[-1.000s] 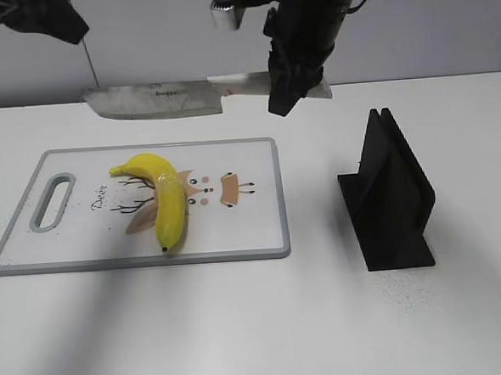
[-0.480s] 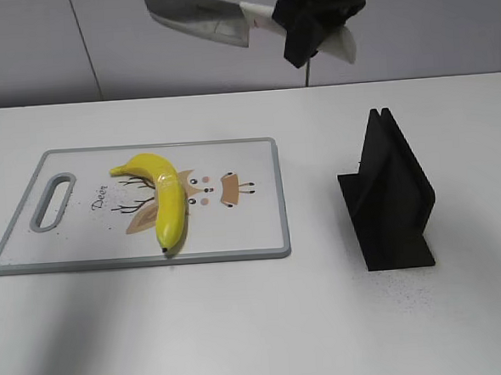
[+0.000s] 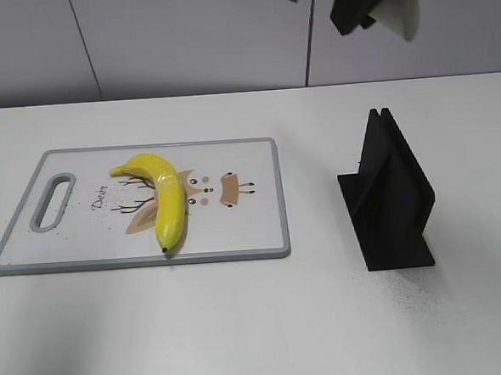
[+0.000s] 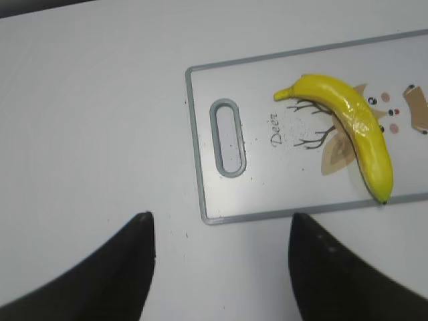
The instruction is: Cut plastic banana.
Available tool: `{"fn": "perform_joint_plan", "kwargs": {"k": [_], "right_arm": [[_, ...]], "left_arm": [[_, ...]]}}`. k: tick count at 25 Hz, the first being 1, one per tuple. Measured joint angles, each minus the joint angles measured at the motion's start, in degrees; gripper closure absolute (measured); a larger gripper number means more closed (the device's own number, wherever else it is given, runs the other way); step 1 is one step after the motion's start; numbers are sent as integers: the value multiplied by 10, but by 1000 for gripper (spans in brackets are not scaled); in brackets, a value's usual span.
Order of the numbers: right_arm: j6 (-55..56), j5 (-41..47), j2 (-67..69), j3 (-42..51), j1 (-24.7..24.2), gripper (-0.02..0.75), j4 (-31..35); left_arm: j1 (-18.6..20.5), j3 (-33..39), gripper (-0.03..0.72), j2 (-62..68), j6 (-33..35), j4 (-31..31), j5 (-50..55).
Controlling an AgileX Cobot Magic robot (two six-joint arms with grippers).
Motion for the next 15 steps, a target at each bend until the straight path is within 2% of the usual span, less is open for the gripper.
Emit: {"fn": "perform_joint_plan", "kwargs": {"k": [9, 15], "right_arm": [[24, 1, -111, 183, 0, 577, 0], [49, -22, -164, 285, 0, 577, 0]], "left_arm": [[0, 179, 97, -154, -6, 0, 1], [0, 274, 97, -268, -12, 0, 2]]}}
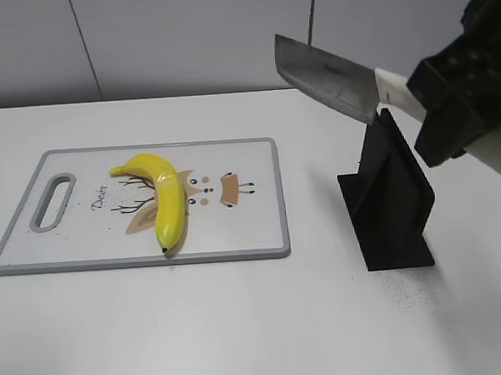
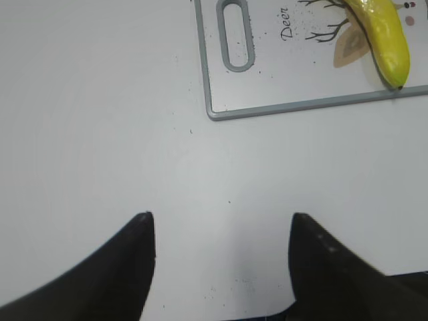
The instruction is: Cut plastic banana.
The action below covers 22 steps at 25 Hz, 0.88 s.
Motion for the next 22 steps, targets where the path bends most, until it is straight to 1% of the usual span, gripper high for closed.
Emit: {"fn": "perform_joint_plan", "kwargs": {"k": [4, 9, 18, 22], "right_arm": [[11, -32, -30, 53, 0, 577, 0], [30, -54, -54, 84, 0, 577, 0], [61, -93, -74, 131, 0, 577, 1], [78, -113, -74, 150, 0, 577, 1]], "left_arm": [[0, 58, 97, -88, -1, 0, 1], [0, 112, 97, -189, -1, 0, 1], [0, 160, 97, -331, -1, 0, 1], [0, 168, 97, -386, 20, -18, 1]]}}
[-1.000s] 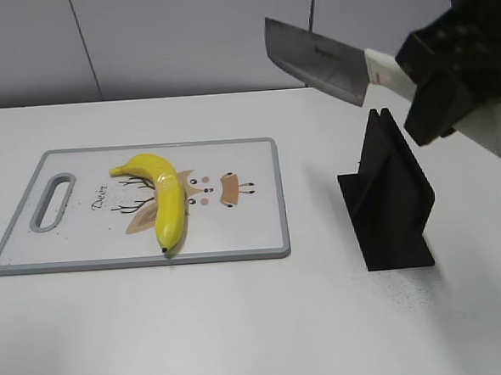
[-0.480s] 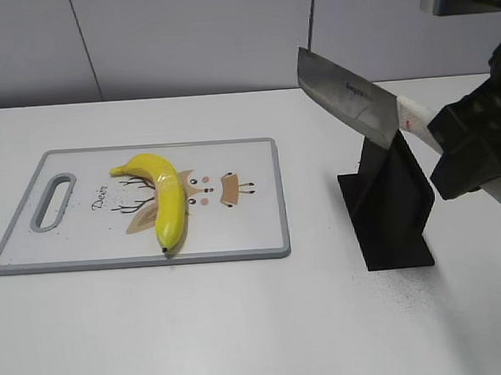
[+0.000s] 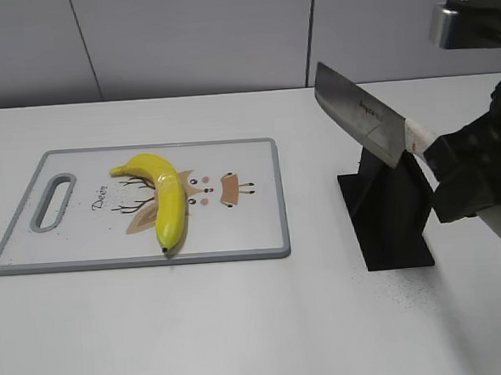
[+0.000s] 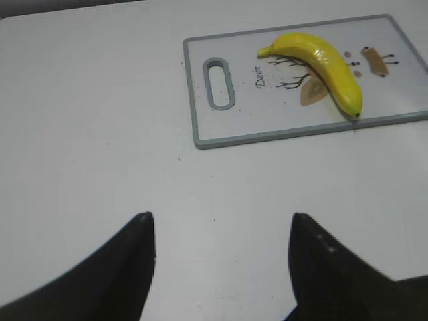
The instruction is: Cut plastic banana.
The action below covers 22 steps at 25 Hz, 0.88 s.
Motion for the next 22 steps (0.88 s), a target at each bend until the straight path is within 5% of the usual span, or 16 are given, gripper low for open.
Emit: {"fn": "perform_joint_plan", "kwargs": {"k": [7, 14, 22], "right_arm": [[17, -37, 0, 4, 0, 577, -3], [121, -46, 0, 4, 0, 577, -114], [151, -47, 0, 4, 0, 577, -137]], "left_arm": [[0, 33, 97, -67, 14, -19, -5], [0, 73, 97, -85, 15, -32, -61], [0, 85, 97, -85, 16, -32, -78]]}}
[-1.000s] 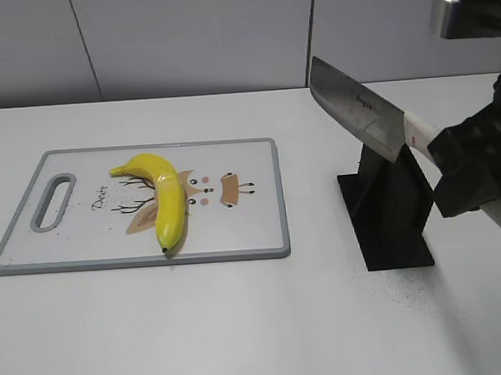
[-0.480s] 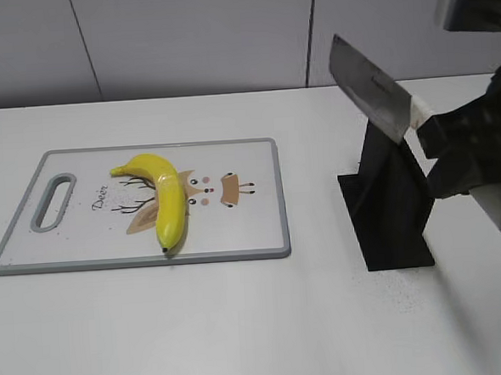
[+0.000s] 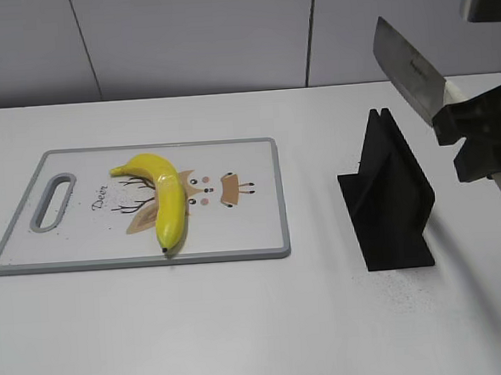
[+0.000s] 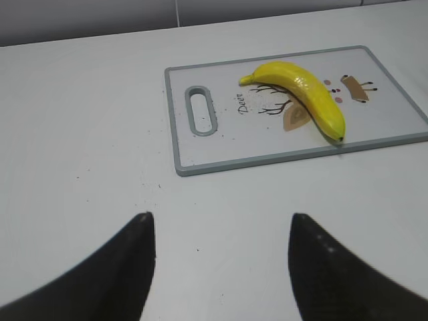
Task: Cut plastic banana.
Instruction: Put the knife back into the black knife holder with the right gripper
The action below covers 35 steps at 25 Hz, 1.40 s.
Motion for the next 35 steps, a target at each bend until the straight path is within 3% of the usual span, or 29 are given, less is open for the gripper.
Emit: {"fn": "perform_joint_plan", "kwargs": {"k": [8, 19, 35], "right_arm": [[13, -1, 25, 0, 0, 577, -11], [14, -16, 38, 3, 0, 577, -11], [14, -25, 60, 3, 0, 577, -13]], "left_arm": [[4, 0, 97, 0, 0, 0, -1], [88, 0, 98, 0, 0, 0, -1], [90, 0, 98, 0, 0, 0, -2]]}}
